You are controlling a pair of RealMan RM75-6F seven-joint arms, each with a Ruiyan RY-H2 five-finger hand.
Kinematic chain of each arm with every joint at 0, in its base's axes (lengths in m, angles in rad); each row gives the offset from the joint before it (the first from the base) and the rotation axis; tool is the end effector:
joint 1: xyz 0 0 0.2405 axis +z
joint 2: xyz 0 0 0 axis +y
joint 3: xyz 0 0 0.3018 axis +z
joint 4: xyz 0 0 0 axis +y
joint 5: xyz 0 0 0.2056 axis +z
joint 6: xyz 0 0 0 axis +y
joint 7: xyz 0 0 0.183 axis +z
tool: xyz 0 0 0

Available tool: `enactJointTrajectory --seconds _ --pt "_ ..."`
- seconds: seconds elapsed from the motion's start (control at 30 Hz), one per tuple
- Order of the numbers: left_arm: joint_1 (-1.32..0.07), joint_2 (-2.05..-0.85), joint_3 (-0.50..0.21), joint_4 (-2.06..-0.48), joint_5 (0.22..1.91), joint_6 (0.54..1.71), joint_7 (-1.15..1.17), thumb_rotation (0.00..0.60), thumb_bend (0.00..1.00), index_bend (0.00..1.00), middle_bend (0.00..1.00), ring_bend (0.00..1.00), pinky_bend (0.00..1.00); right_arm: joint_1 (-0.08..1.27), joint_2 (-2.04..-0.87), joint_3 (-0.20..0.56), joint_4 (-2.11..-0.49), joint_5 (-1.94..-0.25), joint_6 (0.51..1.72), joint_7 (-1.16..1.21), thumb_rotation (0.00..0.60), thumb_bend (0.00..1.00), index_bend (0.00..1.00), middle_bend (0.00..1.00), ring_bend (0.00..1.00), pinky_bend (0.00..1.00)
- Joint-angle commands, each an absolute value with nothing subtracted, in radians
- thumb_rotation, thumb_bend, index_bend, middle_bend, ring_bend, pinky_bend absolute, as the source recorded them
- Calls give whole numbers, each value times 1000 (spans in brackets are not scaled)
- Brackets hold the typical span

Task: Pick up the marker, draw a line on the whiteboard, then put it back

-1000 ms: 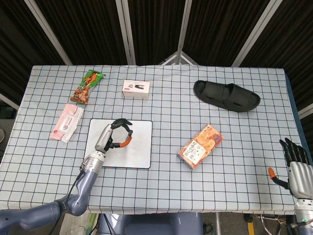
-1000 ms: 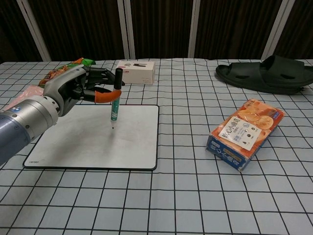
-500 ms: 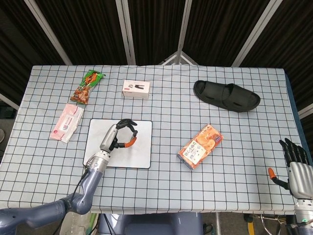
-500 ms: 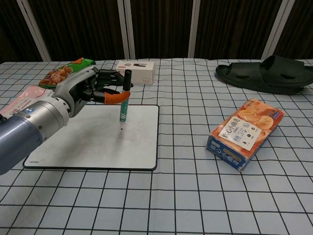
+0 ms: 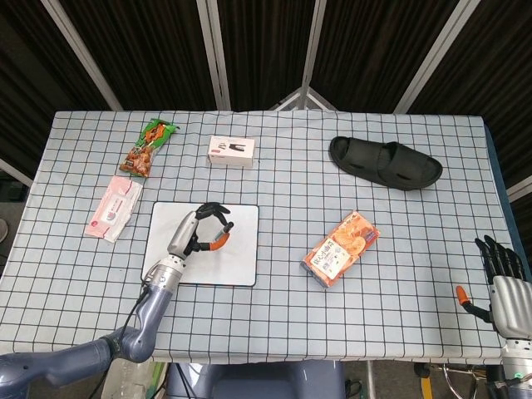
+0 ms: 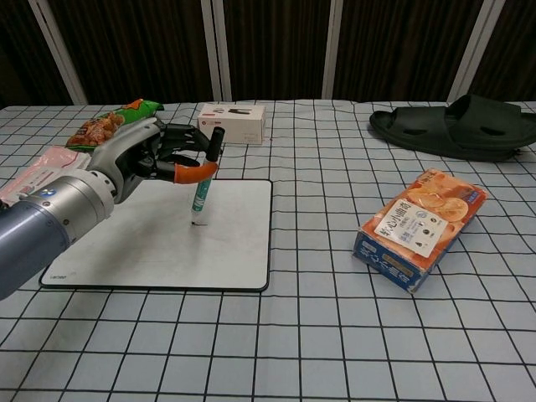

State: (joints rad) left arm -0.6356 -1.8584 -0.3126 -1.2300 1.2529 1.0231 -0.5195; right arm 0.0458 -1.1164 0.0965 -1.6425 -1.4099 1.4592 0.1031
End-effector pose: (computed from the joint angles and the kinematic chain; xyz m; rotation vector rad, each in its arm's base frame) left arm -0.1658 0.3999 -0.0868 -1.2631 -1.7762 -1.5744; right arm -0.3650 -0.2175 0.1907 1.2237 -1.0444 0.9527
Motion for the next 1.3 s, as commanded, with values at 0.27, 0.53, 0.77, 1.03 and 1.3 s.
enactJointTrajectory --seconds 0.27,0.53,0.77,1.03,1.3 --pt "-621 -1831 -302 -1174 1264 1036 -522 600 571 777 308 152 197 44 -1118 96 -1641 -1414 1465 103 600 344 0 0 0 0" --pt "-602 -1791 -340 -1190 1261 1072 -596 600 570 779 309 152 197 44 -1119 95 -1641 -1417 1466 102 600 344 0 0 0 0" --pt "-579 -1753 -322 -1290 1266 1079 -600 600 570 780 311 151 197 44 -1120 95 -1641 -1418 1467 94 600 343 0 0 0 0" --pt "-572 -1766 -307 -1333 1241 1073 -558 600 570 781 311 152 197 42 -1119 97 -1644 -1413 1468 94 600 343 0 0 0 0" --pt "-584 -1805 -309 -1319 1221 1067 -530 600 568 781 311 152 197 42 -1118 96 -1642 -1413 1465 102 600 343 0 0 0 0"
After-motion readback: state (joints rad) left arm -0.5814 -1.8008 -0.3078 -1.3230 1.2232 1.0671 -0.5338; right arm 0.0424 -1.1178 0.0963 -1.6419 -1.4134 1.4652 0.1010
